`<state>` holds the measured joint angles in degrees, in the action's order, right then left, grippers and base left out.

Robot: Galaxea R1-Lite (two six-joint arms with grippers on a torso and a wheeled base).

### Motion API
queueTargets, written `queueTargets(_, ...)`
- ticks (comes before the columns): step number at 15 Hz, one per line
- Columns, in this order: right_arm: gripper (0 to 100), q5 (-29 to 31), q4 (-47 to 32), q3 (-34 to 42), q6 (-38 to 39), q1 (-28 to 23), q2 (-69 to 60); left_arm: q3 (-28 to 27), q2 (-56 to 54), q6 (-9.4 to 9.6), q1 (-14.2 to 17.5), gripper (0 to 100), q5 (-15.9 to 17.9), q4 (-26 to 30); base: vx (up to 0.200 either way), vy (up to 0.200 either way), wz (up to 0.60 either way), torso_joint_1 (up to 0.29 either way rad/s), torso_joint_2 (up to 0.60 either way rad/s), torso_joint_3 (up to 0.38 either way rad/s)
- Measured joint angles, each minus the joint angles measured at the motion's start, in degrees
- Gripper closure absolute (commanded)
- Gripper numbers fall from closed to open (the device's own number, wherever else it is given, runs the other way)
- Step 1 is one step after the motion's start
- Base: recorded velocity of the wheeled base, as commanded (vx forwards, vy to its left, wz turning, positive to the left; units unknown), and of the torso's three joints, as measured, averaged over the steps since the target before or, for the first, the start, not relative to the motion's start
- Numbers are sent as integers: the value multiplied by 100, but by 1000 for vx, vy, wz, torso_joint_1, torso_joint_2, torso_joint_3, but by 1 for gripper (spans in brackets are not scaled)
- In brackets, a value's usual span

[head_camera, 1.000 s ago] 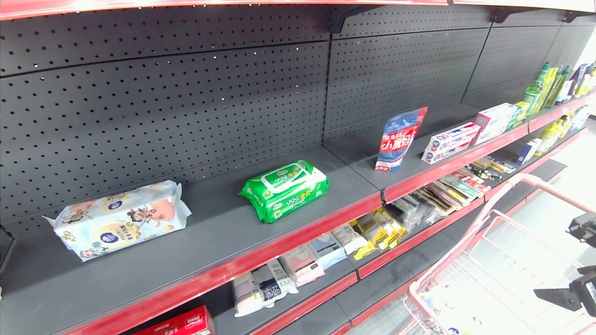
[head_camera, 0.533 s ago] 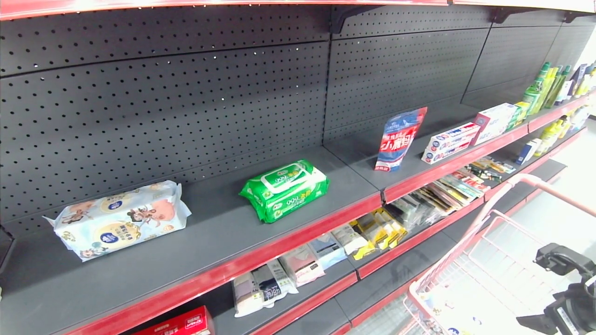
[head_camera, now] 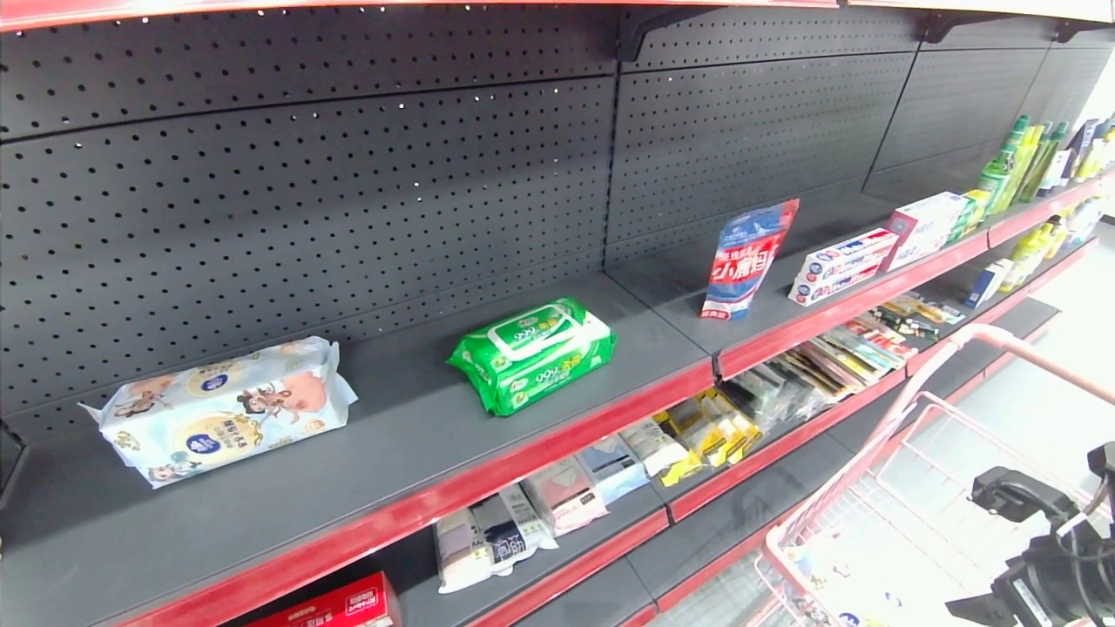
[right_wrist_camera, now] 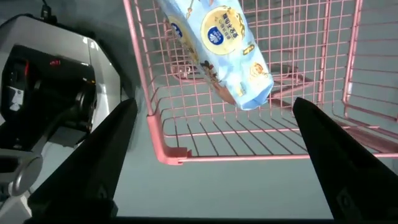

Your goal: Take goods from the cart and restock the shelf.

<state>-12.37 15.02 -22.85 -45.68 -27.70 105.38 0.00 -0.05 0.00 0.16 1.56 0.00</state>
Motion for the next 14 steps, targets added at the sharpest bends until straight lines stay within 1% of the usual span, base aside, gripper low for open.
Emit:
queueTargets(3, 0, 0, 260, 17, -50, 2, 187, 0, 0, 0, 0, 0, 0, 0, 0, 0, 0, -139, 299, 154)
queueTargets(14, 0, 1, 255, -61, -79, -80, 369, 0, 0, 0, 0, 0, 2, 0, 0, 0, 0, -151, 333, 178)
